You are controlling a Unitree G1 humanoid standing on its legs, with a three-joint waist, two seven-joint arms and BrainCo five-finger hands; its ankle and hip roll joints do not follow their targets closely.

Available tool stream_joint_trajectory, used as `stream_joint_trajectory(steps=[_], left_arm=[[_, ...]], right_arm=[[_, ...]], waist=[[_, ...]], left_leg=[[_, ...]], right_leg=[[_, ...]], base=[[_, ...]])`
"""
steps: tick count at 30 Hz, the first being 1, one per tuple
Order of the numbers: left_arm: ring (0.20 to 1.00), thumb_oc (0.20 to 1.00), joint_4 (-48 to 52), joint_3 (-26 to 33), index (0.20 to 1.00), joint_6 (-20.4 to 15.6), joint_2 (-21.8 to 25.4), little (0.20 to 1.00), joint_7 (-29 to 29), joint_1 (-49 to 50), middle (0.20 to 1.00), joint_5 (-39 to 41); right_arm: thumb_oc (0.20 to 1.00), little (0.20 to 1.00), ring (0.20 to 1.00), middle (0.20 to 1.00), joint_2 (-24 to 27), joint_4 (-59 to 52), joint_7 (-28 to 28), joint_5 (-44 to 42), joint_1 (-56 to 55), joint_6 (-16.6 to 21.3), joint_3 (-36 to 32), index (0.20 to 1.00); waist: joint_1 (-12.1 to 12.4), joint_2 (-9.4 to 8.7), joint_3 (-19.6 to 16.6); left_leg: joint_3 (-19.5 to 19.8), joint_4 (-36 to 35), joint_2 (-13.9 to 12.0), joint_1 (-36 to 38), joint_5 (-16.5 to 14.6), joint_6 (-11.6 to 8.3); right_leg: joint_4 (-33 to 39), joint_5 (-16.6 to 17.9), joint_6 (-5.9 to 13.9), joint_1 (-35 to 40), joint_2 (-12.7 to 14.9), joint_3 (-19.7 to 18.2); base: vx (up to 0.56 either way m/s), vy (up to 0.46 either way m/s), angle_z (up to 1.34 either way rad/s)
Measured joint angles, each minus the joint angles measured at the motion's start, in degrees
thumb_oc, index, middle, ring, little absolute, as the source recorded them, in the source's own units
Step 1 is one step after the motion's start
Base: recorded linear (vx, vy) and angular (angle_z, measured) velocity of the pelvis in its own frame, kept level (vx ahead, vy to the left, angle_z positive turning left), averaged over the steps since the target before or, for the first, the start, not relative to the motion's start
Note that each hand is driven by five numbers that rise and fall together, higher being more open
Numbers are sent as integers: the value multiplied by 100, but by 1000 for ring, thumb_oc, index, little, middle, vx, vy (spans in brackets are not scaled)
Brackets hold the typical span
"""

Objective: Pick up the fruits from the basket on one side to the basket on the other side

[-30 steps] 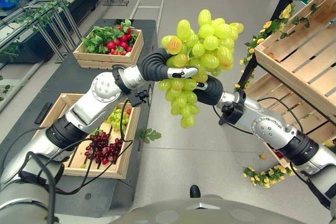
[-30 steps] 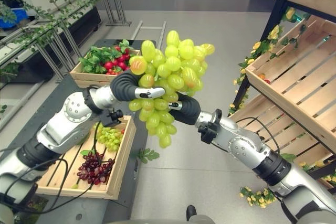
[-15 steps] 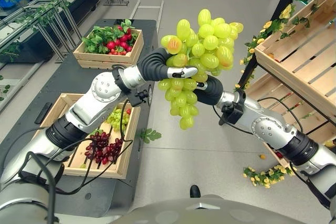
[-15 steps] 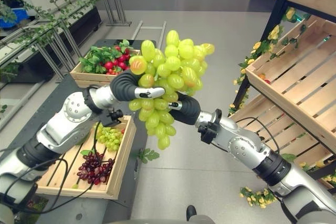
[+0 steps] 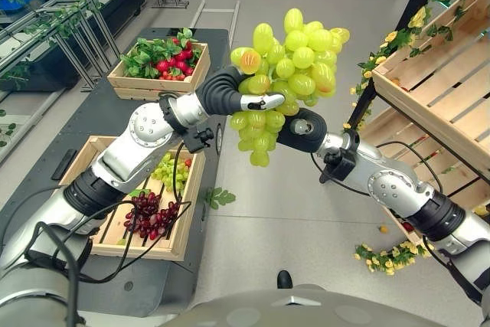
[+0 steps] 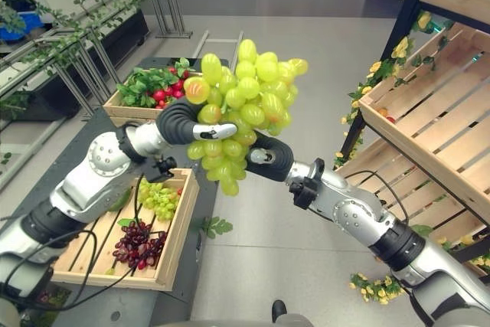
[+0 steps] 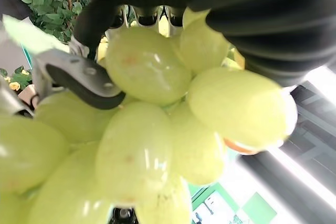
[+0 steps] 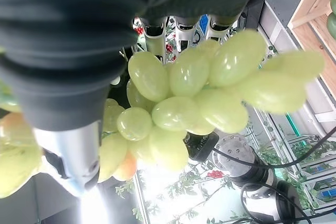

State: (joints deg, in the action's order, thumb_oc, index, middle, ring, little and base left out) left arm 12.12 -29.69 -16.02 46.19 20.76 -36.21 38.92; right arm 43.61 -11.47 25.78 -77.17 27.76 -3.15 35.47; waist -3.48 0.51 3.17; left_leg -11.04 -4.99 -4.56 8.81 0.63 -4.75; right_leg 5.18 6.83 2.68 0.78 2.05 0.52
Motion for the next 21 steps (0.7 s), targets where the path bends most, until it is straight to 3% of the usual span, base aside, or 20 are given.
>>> stream_joint_trajectory(steps=[21], left_arm=[[200,200,-1,27,200,-13,-151,200,-51,0,200,7]], right_arm=[[1000,1000,1000,1000,75,-209,53,2,0,-3,0,1000]], waist=[[-11,13,20]], left_leg=[[-1,0,1,0,0,0]], right_leg=[[1,0,0,-3,0,-6]], base=[[0,0,0]])
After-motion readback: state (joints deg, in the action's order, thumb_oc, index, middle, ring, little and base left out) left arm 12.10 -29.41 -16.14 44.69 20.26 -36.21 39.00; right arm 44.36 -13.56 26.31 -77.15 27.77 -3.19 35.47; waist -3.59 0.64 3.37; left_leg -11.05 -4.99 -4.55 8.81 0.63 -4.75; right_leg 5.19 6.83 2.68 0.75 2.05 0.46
